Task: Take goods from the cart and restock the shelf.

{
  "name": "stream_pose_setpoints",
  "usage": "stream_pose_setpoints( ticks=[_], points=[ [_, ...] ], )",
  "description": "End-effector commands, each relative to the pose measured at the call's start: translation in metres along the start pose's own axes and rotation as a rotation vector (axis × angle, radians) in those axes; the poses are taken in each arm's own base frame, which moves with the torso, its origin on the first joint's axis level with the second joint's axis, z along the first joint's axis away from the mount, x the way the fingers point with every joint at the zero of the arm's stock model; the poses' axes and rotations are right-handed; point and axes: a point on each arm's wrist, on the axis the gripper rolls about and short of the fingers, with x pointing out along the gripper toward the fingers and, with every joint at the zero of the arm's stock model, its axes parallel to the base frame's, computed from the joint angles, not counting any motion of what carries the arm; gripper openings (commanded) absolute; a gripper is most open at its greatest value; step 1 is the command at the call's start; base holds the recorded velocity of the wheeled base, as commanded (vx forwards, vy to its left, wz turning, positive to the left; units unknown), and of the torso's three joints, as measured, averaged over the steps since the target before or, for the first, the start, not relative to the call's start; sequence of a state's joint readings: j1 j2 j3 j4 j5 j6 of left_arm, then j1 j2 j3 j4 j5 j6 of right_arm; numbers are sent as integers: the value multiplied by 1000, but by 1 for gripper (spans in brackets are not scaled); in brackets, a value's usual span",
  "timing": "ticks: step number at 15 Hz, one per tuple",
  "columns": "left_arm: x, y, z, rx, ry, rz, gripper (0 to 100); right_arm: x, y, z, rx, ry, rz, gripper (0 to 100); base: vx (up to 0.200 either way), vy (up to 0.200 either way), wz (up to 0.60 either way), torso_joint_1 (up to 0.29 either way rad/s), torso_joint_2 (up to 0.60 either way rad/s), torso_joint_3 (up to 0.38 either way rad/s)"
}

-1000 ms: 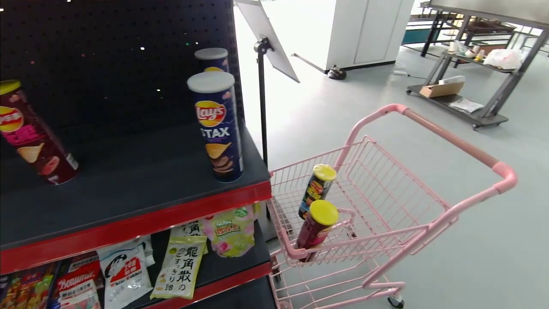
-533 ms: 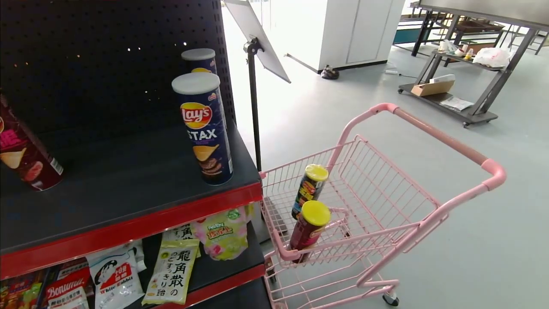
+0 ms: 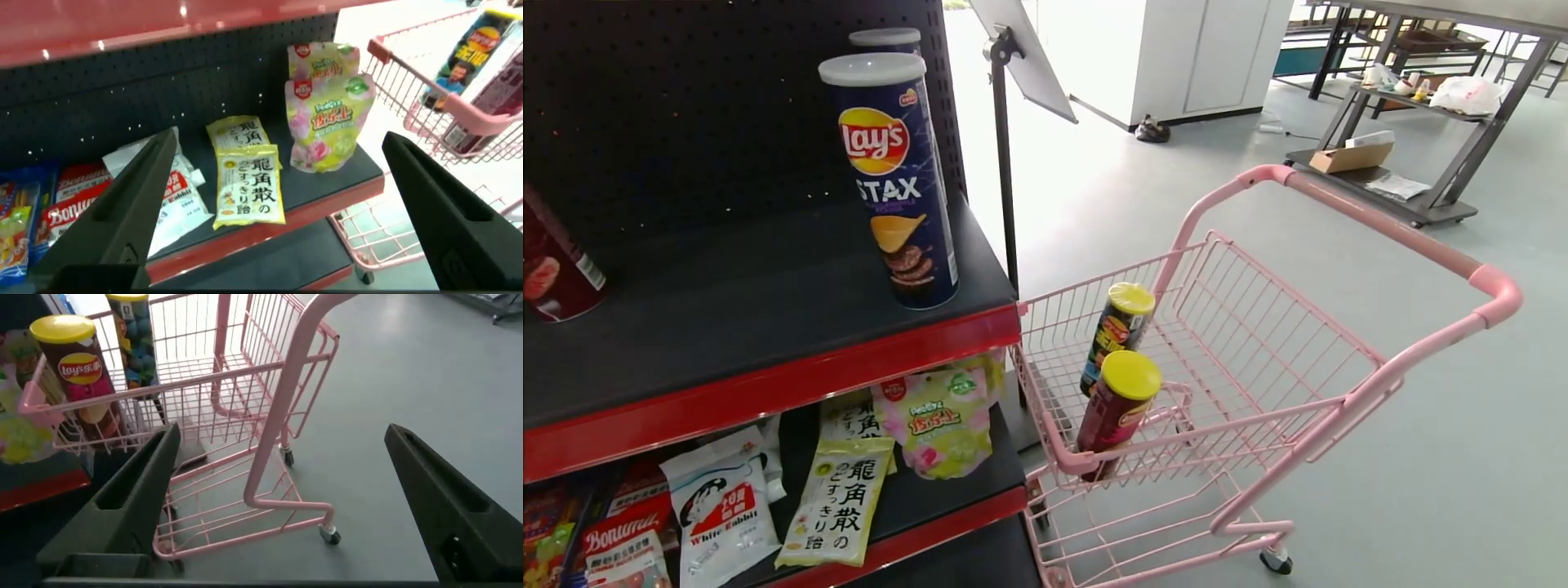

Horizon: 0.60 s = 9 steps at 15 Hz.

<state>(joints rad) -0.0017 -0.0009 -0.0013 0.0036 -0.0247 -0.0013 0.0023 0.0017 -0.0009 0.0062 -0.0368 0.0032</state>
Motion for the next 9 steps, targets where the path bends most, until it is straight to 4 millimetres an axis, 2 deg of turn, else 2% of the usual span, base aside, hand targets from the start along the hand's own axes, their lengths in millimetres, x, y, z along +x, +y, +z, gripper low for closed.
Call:
stream_pose_setpoints(
  ticks=[1,9],
  points=[
    [0,0,0,0,0,0,100,0,0,0,0,1,1,100,0,0,0,-159,544,378],
    [0,0,0,0,0,0,100,0,0,0,0,-1,1,100,0,0,0,-127,508,381]
  ],
)
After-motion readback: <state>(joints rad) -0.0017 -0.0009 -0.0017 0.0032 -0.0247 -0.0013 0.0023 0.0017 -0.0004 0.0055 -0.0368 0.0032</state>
